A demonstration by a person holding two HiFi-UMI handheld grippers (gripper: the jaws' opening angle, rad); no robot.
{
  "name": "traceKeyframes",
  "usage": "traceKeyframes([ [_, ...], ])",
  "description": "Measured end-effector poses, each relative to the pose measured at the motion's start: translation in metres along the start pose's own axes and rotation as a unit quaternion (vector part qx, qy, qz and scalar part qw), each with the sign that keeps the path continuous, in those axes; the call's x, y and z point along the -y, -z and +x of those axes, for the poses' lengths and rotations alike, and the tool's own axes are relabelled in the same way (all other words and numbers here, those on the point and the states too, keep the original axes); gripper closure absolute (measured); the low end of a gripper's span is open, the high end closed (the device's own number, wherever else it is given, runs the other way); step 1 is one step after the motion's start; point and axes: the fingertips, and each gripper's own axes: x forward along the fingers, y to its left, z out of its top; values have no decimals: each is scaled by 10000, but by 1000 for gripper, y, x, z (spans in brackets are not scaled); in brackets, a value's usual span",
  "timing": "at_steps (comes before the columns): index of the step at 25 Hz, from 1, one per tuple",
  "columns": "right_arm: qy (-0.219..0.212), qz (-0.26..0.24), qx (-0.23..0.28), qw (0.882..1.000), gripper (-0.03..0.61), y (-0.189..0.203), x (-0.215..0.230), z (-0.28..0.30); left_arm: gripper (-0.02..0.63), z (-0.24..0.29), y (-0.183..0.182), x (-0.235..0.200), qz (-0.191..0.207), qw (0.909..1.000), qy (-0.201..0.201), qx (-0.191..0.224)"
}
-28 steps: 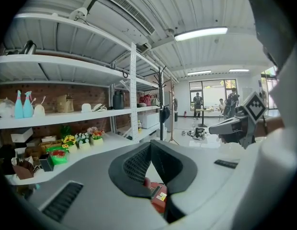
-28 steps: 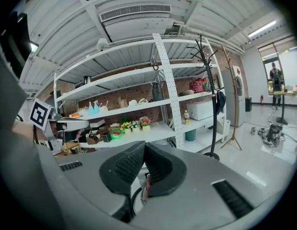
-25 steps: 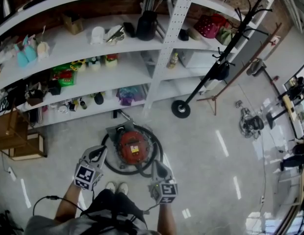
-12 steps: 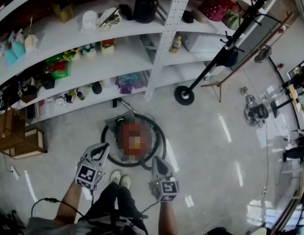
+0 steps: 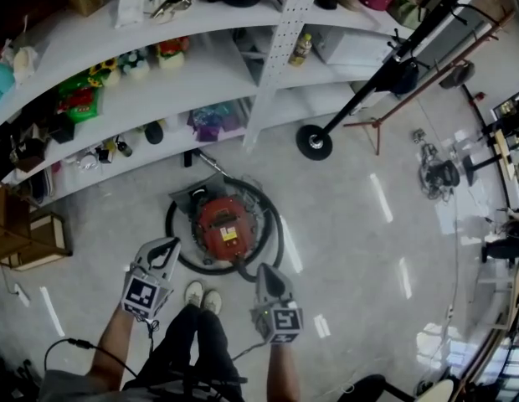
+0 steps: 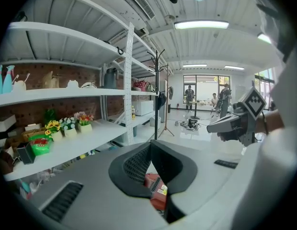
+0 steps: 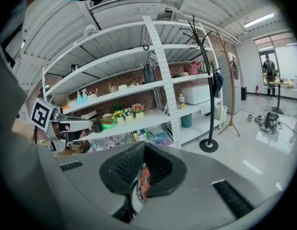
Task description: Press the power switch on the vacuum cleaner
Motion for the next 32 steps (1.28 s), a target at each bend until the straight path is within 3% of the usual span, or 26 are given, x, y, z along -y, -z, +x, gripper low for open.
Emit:
traceKeyframes([
  [17,0,160,-338,9993,566,93,14,65,607,42,95,-4,-91,9994,228,-223],
  [32,-12,178,-565,9982,566,150,32,99,607,69,147,7,-234,9982,355,-422],
])
